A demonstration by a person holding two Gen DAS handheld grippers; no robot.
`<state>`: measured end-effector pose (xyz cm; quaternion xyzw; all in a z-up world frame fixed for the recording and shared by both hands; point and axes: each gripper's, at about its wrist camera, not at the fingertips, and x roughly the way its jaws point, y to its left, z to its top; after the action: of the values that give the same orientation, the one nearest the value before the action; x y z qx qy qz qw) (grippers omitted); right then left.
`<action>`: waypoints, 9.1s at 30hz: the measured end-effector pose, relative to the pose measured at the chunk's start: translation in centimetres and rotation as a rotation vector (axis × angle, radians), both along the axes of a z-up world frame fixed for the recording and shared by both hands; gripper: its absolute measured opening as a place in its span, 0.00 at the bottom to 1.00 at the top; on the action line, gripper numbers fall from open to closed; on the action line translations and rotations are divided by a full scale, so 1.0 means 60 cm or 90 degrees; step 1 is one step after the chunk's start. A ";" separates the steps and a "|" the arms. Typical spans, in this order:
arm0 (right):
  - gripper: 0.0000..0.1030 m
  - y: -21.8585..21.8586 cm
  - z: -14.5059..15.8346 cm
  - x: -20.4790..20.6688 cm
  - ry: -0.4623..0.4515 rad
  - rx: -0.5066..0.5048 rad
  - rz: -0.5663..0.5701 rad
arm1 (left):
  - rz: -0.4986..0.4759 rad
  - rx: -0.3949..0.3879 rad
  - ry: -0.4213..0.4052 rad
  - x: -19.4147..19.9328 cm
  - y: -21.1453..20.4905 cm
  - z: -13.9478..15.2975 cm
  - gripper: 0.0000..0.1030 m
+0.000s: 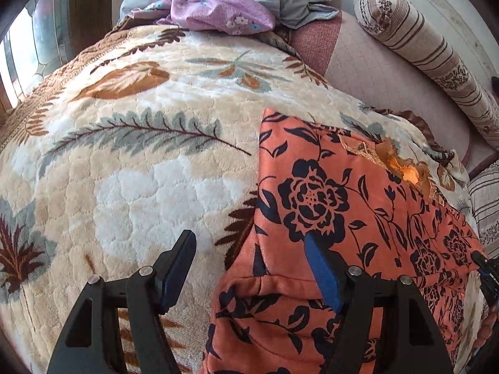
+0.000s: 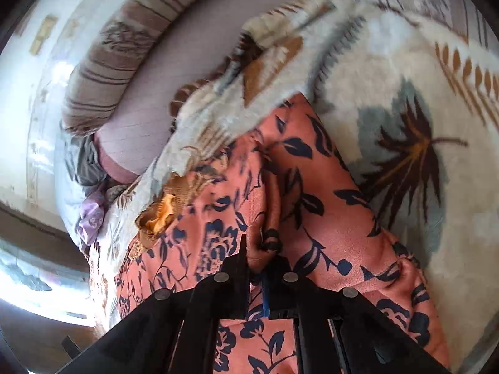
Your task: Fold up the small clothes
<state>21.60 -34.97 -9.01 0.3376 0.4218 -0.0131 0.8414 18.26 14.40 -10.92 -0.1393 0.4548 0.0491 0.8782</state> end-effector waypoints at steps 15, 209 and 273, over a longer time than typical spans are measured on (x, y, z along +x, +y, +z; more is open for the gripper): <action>0.70 -0.058 0.027 -0.057 -0.097 0.081 0.005 | -0.025 0.068 -0.029 0.015 -0.038 0.015 0.76; 0.82 -0.010 -0.030 -0.112 0.028 0.035 0.467 | -0.117 -0.134 0.023 0.013 -0.002 0.061 0.05; 0.73 -0.083 -0.107 -0.110 -0.001 0.287 -0.143 | 0.077 -0.133 0.086 0.014 -0.009 -0.017 0.31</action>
<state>14.98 -39.98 -15.45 0.5614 0.3731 -0.0116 0.7386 19.09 13.89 -11.92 -0.2536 0.5063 0.0635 0.8218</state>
